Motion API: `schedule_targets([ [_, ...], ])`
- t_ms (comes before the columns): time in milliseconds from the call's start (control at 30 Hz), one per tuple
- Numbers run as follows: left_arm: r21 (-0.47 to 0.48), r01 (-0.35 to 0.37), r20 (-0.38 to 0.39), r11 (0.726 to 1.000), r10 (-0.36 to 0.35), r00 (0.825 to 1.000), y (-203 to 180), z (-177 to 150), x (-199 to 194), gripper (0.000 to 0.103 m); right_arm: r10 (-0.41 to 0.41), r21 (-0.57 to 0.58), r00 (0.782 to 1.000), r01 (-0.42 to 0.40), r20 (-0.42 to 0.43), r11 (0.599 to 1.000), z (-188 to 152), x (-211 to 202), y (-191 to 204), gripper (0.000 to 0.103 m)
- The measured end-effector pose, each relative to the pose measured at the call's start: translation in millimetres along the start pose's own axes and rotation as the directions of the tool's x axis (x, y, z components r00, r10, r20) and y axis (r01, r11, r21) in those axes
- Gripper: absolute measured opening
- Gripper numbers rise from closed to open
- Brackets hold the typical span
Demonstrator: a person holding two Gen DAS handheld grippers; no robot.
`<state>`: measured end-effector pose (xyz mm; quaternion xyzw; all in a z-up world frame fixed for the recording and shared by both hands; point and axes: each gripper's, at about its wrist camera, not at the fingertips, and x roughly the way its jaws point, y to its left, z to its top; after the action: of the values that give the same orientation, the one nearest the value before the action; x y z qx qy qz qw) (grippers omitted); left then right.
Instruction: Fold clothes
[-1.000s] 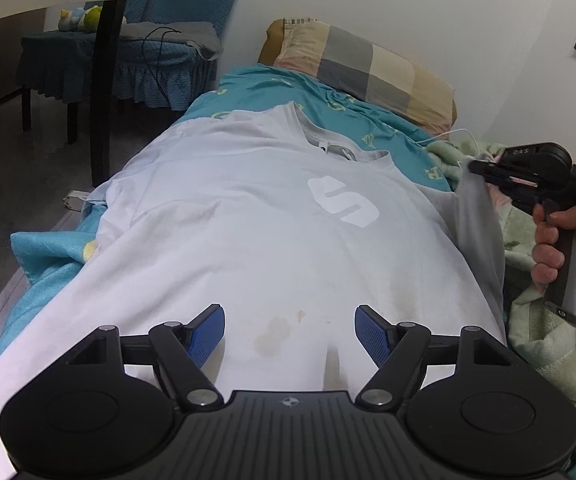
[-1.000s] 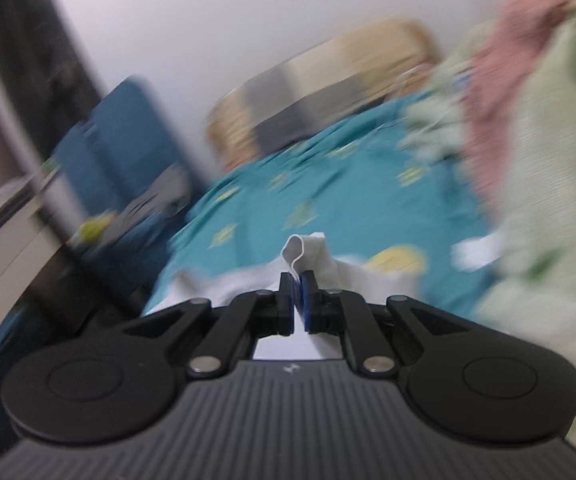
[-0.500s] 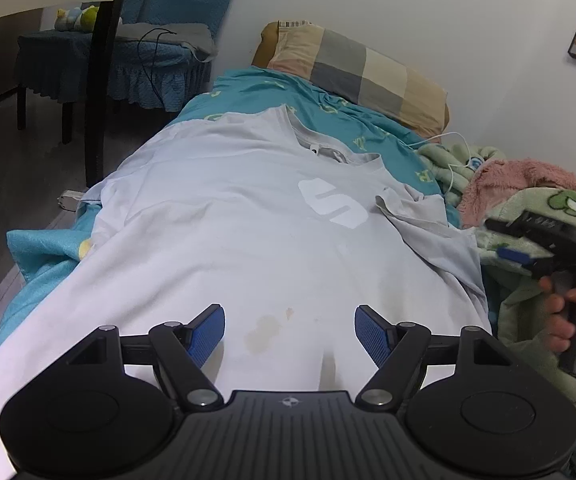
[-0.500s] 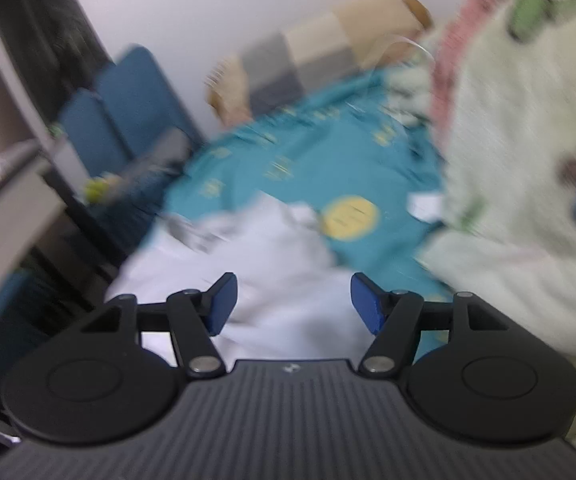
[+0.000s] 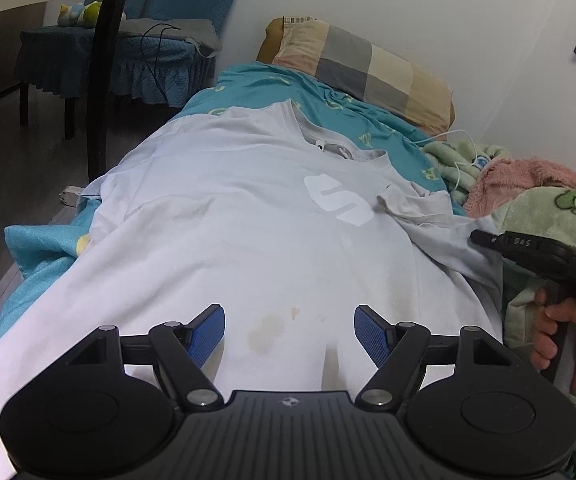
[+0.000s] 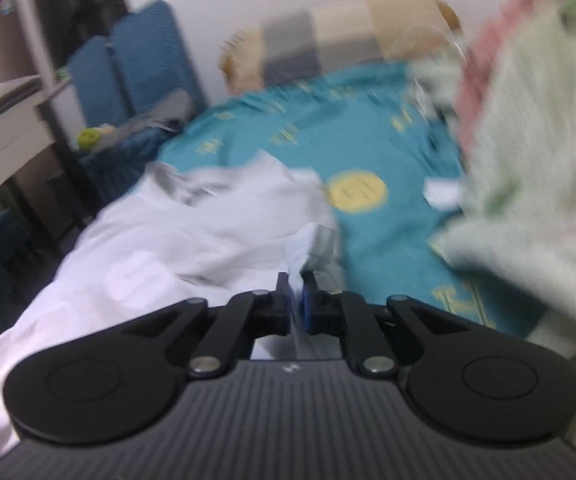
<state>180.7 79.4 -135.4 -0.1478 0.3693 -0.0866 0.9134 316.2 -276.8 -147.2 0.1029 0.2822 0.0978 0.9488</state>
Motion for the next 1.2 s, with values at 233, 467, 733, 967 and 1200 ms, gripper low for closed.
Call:
schedule_targets([
  [233, -0.042, 0.031, 0.044, 0.999, -0.029, 0.999, 7, 7, -11, 0.073, -0.041, -0.245, 0.999, 0.037, -0.011, 0.969, -3, -31, 100, 0.007],
  [467, -0.096, 0.096, 0.029, 0.991, -0.093, 0.995, 19, 10, -12, 0.073, -0.127, -0.306, 0.947, 0.032, -0.295, 0.951, -61, -5, 145, 0.012],
  [733, -0.213, 0.178, -0.006, 0.961, -0.183, 0.983, 34, 11, -4, 0.074, -0.031, 0.049, 0.978, 0.042, -0.207, 0.998, -32, -83, 117, 0.062],
  [967, -0.152, 0.169, -0.032, 0.974, -0.176, 0.984, 14, 37, 33, 0.074, -0.115, 0.298, 0.991, 0.128, -0.064, 0.946, -12, -109, 61, 0.062],
  [1200, -0.116, 0.196, -0.041, 0.974, -0.201, 0.979, -23, 84, 129, 0.071, -0.070, 0.490, 0.996, 0.088, -0.054, 0.867, -17, -100, 14, 0.063],
])
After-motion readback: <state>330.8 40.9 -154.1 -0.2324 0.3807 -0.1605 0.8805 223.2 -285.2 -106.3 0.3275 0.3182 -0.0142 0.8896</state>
